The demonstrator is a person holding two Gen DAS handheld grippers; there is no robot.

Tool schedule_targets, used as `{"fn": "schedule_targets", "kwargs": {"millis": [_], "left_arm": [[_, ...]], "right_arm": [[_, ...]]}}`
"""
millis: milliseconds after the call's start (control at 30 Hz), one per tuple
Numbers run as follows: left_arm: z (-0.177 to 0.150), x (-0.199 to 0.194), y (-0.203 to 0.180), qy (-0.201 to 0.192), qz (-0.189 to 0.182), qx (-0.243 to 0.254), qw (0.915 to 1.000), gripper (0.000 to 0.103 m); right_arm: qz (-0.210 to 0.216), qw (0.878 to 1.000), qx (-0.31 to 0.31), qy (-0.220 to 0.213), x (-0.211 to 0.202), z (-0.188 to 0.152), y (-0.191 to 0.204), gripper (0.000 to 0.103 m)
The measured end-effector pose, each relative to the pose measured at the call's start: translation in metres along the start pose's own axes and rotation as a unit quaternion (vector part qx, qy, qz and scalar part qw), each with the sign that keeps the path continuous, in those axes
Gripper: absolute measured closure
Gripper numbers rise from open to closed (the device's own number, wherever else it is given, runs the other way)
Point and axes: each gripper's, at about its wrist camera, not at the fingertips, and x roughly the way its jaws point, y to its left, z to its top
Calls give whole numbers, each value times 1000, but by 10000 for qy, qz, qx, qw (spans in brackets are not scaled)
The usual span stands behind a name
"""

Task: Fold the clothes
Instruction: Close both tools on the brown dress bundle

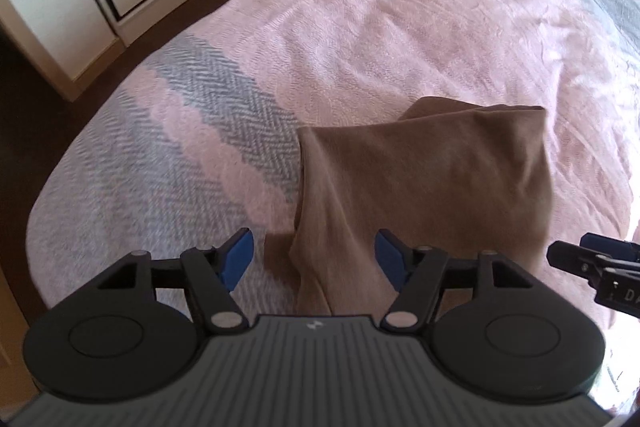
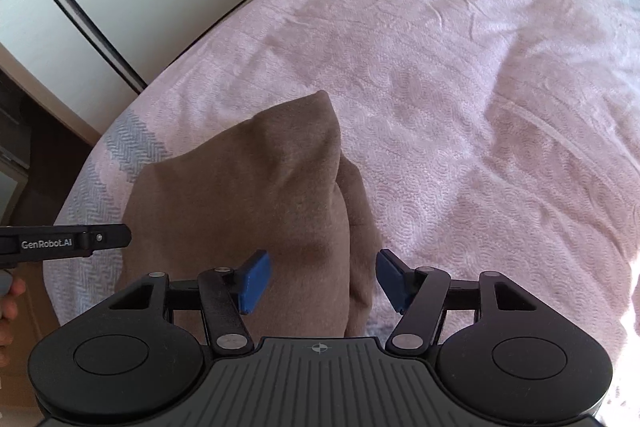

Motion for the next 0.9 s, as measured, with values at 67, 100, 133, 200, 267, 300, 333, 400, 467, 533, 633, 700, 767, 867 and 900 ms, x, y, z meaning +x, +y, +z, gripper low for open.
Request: {"fn": "schedule_targets", "kwargs": {"millis": [67,100,133,200,267,300,333,400,467,533,633,700,767,867,900], "left_arm": [[5,16,1,74,-41,49,10000,40],[7,23,1,107,-75,84,9999,41],[8,30,2,156,-123,113,9997,48],[7,41,2,279,-265,134,9992,67],[6,46,1,305,-452,159,9984,91],[5,43,0,255,-514,206,9981,96],[4,39,-2,190,-573,250,9979,96],[6,24,-2,-14,-723,269,9970,98],[10,-1,-1,-277,-1009,238,9942,99],[17,-33,-2,-660,-1310,294,9887,100],[32,-91,-11,-1362,-1710,532,9744,100],[42,-129,-22,-1787,-2011,684,9607,100],[50,-164,-38,-2146,-2344,841,9444,100],[55,-217,-76,-2659,-2800,1193,9147,100],[54,-234,-90,-2825,-2939,1317,9036,100]], "right_arm": [[50,9999,99,33,9,1,-4,40],[88,9998,143,46,14,1,-5,44],[144,9997,170,58,18,1,-6,49],[320,9992,233,73,24,1,-9,68],[368,9990,236,50,27,0,-8,84],[391,9990,203,12,27,0,-7,89],[420,9989,220,-52,23,-1,-6,91],[548,9977,336,-235,10,-2,-8,94],[689,9953,452,-502,-9,-1,-10,96],[748,9915,498,-939,-39,2,-11,100],[796,9809,631,-1660,-92,8,-20,102],[827,9700,779,-2150,-130,11,-29,103],[818,9563,888,-2663,-173,14,-39,103],[614,9316,893,-3471,-246,11,-53,103],[538,9218,900,-3732,-272,10,-58,103]]}}
